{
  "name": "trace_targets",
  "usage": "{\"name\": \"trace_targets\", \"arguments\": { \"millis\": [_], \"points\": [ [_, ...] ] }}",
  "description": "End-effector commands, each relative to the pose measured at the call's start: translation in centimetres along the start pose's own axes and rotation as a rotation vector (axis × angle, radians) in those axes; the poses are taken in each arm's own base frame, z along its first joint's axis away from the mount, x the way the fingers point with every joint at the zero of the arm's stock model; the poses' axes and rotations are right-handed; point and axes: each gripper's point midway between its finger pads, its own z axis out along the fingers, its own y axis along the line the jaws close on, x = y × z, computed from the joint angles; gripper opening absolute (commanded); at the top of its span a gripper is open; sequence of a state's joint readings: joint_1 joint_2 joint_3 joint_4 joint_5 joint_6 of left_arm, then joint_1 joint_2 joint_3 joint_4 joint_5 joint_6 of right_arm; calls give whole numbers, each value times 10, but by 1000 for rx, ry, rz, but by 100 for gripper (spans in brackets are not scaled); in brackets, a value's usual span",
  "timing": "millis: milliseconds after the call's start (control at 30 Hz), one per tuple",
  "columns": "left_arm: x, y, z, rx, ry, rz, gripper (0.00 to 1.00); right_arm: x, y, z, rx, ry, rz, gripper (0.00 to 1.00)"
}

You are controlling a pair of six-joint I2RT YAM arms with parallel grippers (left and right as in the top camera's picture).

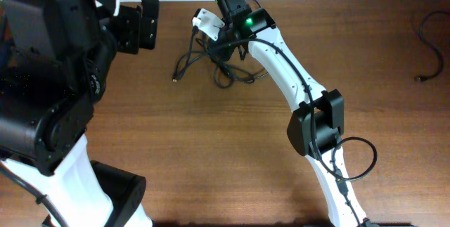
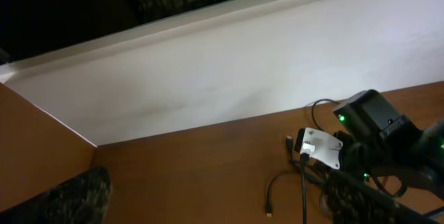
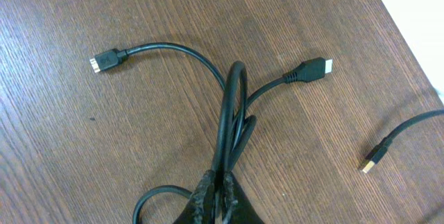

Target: Untangle cables

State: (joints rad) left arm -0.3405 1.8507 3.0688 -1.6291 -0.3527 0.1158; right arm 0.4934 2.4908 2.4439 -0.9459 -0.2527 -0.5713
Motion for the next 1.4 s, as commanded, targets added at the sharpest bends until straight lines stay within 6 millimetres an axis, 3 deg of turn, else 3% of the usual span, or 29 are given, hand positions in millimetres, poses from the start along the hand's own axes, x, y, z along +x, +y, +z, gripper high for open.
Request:
{"name": "trace_targets", "arguments": {
  "millis": [0, 33, 133, 433, 633, 667, 700, 733, 833, 933, 1100, 1167, 1300, 1367],
  "points": [
    [3, 2, 1, -12, 15, 9, 99, 5, 4, 10, -15, 15, 5, 40],
    [4, 2, 1, -12, 16, 9, 99, 5, 4, 10, -15, 16, 5, 49],
    [3, 2, 1, -12, 15, 9, 99, 6, 5, 10, -18, 19, 10, 51],
    [3, 2, 1, -12, 15, 9, 99, 7, 4, 13, -17, 19, 9, 49],
    [3, 2, 1, -12, 15, 9, 99, 20, 7, 33, -35, 47, 18, 49],
    [3, 2, 1, -12, 15, 9, 99, 21, 7, 33, -36, 48, 19, 42],
    [3, 2, 1, -12, 15, 9, 99, 21, 7, 33, -36, 48, 18, 11],
    [3, 2, 1, -12, 15, 9, 99, 20, 7, 33, -37, 47, 18, 4],
    [4, 2, 1, -11, 15, 9, 99, 16, 8, 21, -38, 45, 18, 4],
    [6, 1, 1, -3, 25, 13, 99, -3, 9, -23, -25, 26, 16, 4],
    [10, -18, 7, 91, 45, 21, 99, -68, 4, -156, 95, -167, 129, 4],
    [13, -22, 16, 94, 69, 29, 99, -88, -3, -222, 194, -268, 203, 4],
    [24, -47, 51, 167, 142, 50, 98, -103, 0, -337, 360, -438, 287, 4],
    [31, -63, 73, 210, 182, 58, 99, -101, 2, -374, 425, -483, 301, 4]
  ]
}}
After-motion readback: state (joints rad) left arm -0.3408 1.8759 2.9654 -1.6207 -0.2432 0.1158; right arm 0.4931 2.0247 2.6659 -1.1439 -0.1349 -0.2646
